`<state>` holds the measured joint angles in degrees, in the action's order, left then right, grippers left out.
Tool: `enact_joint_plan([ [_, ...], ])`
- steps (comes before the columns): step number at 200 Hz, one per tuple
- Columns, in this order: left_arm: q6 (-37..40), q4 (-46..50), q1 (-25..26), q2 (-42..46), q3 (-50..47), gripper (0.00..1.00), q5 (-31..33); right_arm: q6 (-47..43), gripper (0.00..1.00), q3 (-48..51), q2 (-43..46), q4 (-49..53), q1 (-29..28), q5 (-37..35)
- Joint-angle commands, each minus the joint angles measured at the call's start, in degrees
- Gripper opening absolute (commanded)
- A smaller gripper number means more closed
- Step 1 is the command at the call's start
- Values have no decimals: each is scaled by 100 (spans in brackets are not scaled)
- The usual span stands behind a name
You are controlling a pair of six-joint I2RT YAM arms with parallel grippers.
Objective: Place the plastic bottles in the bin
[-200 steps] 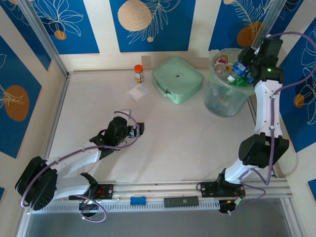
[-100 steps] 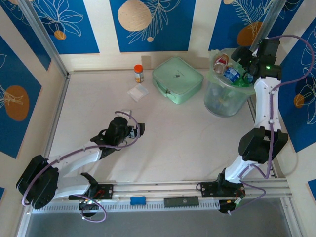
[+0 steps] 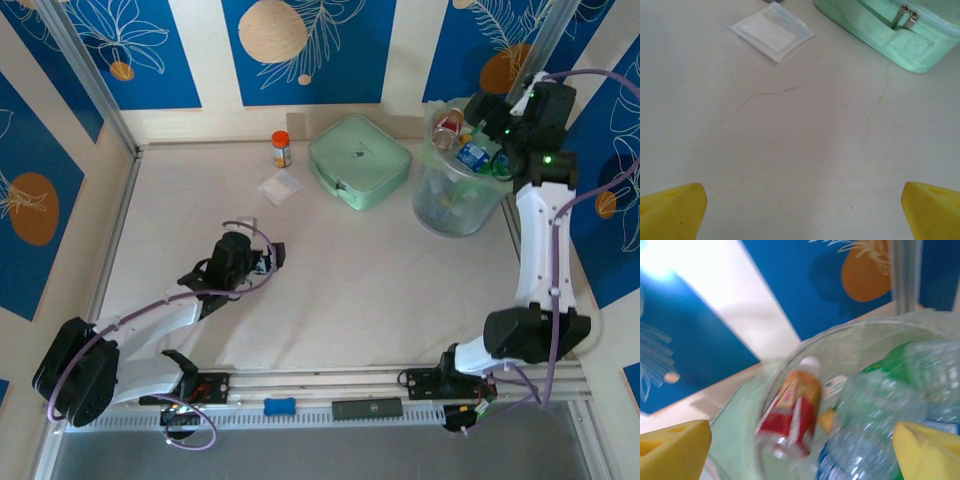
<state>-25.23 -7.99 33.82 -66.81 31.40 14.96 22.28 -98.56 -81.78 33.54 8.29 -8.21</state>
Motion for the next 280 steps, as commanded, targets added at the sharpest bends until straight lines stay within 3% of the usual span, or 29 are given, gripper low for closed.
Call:
enact_joint_plan([
  [1,-77,83,-264,251,42,99,-77,-493,94,818,502,-444,-588,263],
  [60,-289,626,-1281,571,67,99,115,-1276,97,3458,1239,-1640,-2700,134],
  [102,440,610,-1614,689,27,99,779,-2007,99,4725,740,-2785,-3320,-465],
  [125,1012,205,-1714,730,-163,99,1366,-2460,99,5309,429,-3638,-3305,-899],
  [144,1486,-666,-1764,698,-587,99,1907,-2842,99,5774,255,-4421,-3194,-1103],
  [190,2382,-2177,-1852,50,-970,99,2629,-2187,99,6601,113,-5578,-2129,-389],
  [231,3007,-4015,-1894,-998,-1299,99,2630,-2214,96,6897,41,-6270,-1838,-464],
  [264,3135,-5056,-1967,-1730,-1280,99,1900,-2467,95,7148,-249,-7274,-1783,-723],
  [280,3264,-5285,-1976,-2120,-1214,99,1640,-2292,92,7086,-236,-7092,-1612,-516],
])
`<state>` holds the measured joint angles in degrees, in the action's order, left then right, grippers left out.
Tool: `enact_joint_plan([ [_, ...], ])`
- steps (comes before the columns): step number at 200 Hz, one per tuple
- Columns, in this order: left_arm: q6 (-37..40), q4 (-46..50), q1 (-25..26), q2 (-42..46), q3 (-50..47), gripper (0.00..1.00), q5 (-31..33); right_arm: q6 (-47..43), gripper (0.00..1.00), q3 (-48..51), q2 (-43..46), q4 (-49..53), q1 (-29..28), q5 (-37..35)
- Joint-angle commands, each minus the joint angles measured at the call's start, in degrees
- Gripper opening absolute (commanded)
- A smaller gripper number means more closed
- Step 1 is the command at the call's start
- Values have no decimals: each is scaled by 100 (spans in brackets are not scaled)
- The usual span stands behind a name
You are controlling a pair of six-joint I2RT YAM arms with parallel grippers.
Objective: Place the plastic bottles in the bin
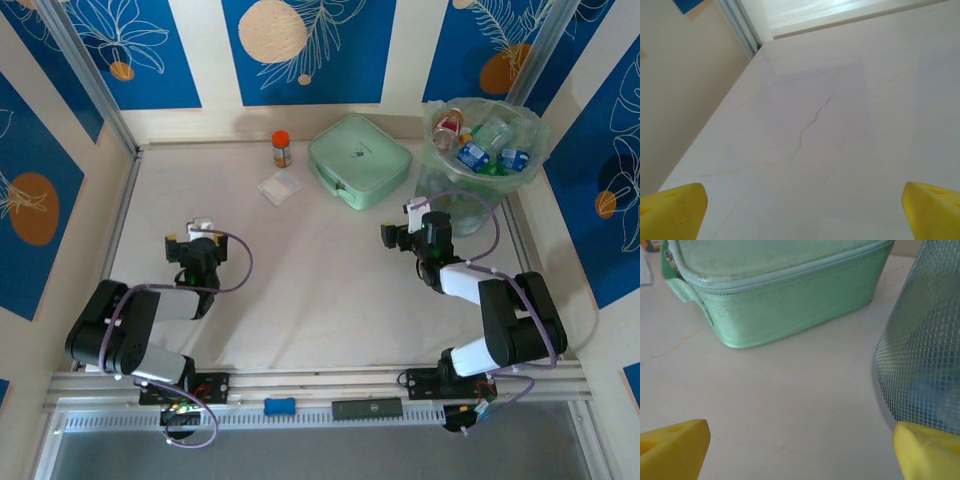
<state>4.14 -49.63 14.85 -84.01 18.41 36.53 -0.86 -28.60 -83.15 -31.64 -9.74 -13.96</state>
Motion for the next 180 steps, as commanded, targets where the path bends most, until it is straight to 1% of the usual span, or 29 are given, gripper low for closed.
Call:
enact_joint_plan([
  [1,347,-1155,-74,-420,84,99,-512,37,92,99,-93,-582,209,68],
  [5,357,-1171,-70,-424,83,99,-512,104,92,121,-84,-591,273,93],
  [10,245,-949,-85,-322,92,99,-561,204,92,174,-79,-683,374,174],
  [15,187,-806,-135,-239,67,99,-718,327,92,271,-89,-863,491,263],
  [22,191,-986,-198,-263,-6,99,-968,532,93,409,-175,-1186,692,389],
  [33,225,-1184,-226,-290,-89,99,-1090,800,95,449,-408,-1433,953,600],
  [39,180,-1139,-266,-253,-110,99,-1262,785,100,481,-386,-1450,969,641],
  [62,-23,-1107,-527,-315,-131,99,-1803,738,99,487,-411,-1490,903,529],
  [69,-100,-1233,-630,-528,-143,99,-1962,736,99,493,-416,-1507,903,525],
  [74,-18,-1642,-649,-774,-125,99,-1935,736,99,492,-412,-1473,909,525],
  [77,3,-1664,-646,-794,-94,99,-1905,730,99,488,-412,-1490,904,519],
  [80,-28,-1479,-646,-707,-43,99,-1921,728,99,494,-419,-1508,904,525],
  [86,-104,-751,-651,-480,73,99,-2028,735,99,496,-412,-1500,902,524],
  [89,-102,-610,-651,-453,119,99,-2056,736,99,496,-407,-1492,905,530],
  [101,7,-1189,-644,-700,52,99,-2018,735,99,504,-404,-1515,903,525],
  [112,-53,-905,-642,-572,73,99,-2031,737,99,507,-411,-1520,908,532],
  [123,-3,-1107,-641,-662,66,99,-2002,737,99,502,-403,-1509,906,527],
  [133,-61,-917,-641,-600,96,99,-2011,720,99,496,-412,-1509,891,515],
  [180,-54,-951,-651,-642,119,99,-1997,721,99,499,-412,-1503,903,543],
])
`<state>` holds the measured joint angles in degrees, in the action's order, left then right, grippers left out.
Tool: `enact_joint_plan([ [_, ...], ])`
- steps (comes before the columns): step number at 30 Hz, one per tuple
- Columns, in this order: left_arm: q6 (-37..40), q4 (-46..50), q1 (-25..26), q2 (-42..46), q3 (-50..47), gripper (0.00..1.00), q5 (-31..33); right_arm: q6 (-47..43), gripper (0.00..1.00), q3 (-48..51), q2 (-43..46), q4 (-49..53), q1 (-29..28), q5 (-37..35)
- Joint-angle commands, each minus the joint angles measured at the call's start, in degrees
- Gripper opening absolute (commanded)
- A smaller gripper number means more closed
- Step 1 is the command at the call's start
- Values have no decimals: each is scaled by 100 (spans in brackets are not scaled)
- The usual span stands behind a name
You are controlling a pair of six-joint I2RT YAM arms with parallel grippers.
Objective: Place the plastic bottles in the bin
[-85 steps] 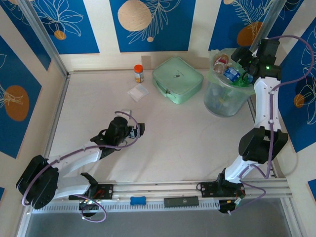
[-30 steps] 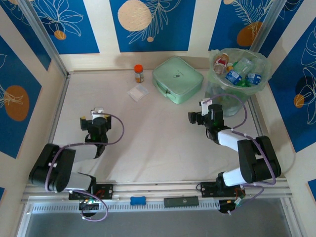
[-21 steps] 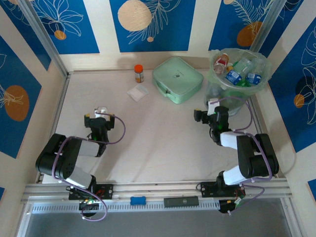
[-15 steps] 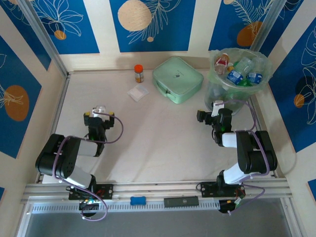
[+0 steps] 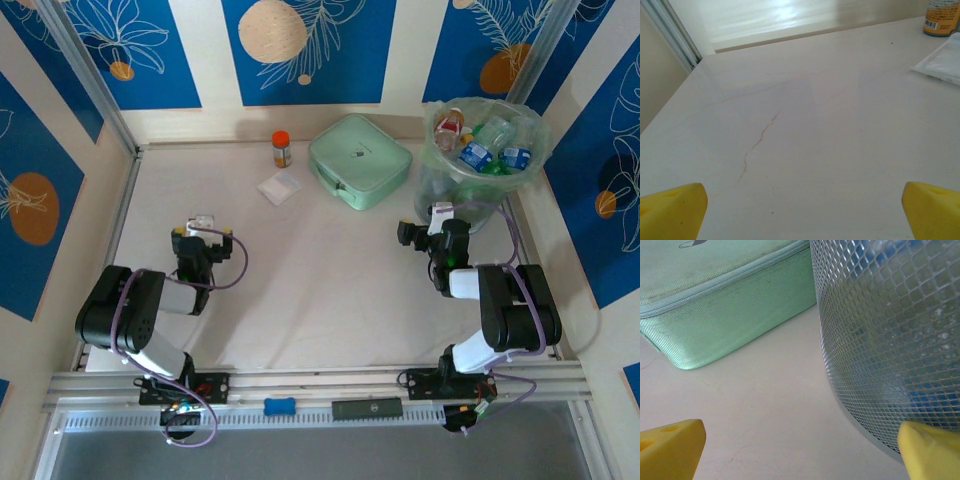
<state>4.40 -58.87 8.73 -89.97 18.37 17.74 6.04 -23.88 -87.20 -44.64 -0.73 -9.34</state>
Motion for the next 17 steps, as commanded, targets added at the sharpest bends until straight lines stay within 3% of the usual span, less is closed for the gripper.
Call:
enact_joint_plan([
  [1,-80,-27,-39,-46,123,99,-115,29,99,25,-3,-203,3,82],
  [17,-84,-19,-38,-37,123,99,-126,37,99,24,-2,-202,3,99],
])
